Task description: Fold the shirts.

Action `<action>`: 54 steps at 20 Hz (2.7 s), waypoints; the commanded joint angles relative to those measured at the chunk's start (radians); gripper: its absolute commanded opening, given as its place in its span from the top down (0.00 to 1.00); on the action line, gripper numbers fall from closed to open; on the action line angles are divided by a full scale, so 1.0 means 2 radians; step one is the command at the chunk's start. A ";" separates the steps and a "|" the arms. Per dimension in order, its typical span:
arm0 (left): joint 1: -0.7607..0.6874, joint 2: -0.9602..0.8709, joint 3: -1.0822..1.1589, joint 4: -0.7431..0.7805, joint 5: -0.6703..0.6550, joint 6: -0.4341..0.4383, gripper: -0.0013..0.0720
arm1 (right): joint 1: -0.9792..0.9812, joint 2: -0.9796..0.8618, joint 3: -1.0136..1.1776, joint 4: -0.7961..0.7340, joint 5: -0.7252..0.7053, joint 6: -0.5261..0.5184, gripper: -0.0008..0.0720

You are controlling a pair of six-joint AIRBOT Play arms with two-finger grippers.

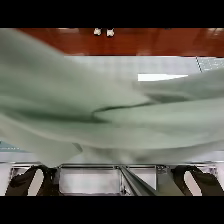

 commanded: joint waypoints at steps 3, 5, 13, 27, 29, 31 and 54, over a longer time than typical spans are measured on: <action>-0.063 -0.019 -0.133 0.091 -0.018 -0.030 0.95 | 0.000 0.000 -0.170 0.062 -0.029 -0.016 0.96; -0.063 -0.058 -0.202 0.087 -0.002 -0.029 0.95 | 0.000 -0.030 -0.247 0.091 -0.067 -0.034 0.96; -0.063 -0.335 -0.305 -0.045 0.176 0.032 0.95 | 0.018 -0.326 -0.324 0.229 -0.250 -0.119 0.96; 0.043 -0.511 -0.227 -0.072 0.033 0.055 0.29 | -0.153 -0.482 -0.283 0.327 -0.115 -0.128 0.42; 0.092 -0.469 -0.266 -0.053 -0.011 0.092 0.29 | -0.206 -0.443 -0.307 0.227 -0.070 -0.116 0.42; 0.134 -0.402 -0.364 -0.053 0.007 0.096 0.29 | -0.239 -0.384 -0.397 0.172 -0.081 -0.107 0.42; 0.122 -0.348 -0.674 -0.107 0.106 0.104 0.29 | -0.190 -0.228 -0.655 0.249 -0.161 -0.155 0.42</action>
